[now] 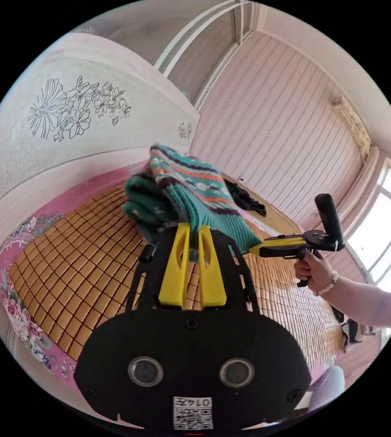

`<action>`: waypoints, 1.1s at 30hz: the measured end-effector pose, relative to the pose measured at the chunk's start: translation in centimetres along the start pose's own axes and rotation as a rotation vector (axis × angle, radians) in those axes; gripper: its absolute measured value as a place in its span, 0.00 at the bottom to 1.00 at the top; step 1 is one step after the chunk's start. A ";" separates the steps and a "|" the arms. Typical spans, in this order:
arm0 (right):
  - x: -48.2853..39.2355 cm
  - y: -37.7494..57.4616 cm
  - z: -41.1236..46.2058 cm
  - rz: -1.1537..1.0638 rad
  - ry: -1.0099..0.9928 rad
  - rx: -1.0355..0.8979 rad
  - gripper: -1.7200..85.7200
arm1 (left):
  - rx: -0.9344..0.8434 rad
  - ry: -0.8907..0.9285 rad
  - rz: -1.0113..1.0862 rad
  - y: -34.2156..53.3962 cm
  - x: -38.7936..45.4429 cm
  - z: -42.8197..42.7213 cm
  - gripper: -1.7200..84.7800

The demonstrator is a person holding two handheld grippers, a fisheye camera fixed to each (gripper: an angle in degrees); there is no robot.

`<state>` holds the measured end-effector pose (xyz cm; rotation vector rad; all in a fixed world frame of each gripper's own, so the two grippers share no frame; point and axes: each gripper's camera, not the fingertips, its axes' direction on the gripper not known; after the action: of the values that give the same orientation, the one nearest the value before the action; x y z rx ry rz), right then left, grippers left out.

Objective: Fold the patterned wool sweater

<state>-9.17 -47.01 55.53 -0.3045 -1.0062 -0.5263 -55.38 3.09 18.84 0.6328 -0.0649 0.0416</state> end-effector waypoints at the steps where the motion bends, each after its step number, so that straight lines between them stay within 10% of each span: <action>1: -1.3 2.6 -1.6 -0.010 -0.061 0.020 0.03 | 0.031 0.025 0.100 0.3 2.9 -3.4 0.04; 9: -12.1 28.9 -4.3 0.227 -0.352 -0.020 0.04 | -0.202 0.507 0.178 14.0 20.9 -14.6 0.04; 17: -16.6 49.1 -11.1 0.468 -0.233 0.154 0.14 | -0.508 0.510 0.171 24.7 31.4 -14.6 0.05; 23: -15.6 52.8 -14.9 0.527 -0.311 0.445 0.18 | -0.581 0.441 0.423 27.2 37.5 -14.8 0.05; 28: -13.8 49.7 -12.3 0.461 -0.227 0.222 0.14 | -0.608 0.347 0.667 29.8 41.2 -13.9 0.07; 33: -10.9 50.9 -11.3 0.501 -0.222 0.174 0.05 | -0.578 0.408 0.440 28.5 36.4 -15.8 0.07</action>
<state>22.24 -6.83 40.20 -0.4488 -1.1332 0.0510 -19.99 36.09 25.58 0.0138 0.1756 0.5566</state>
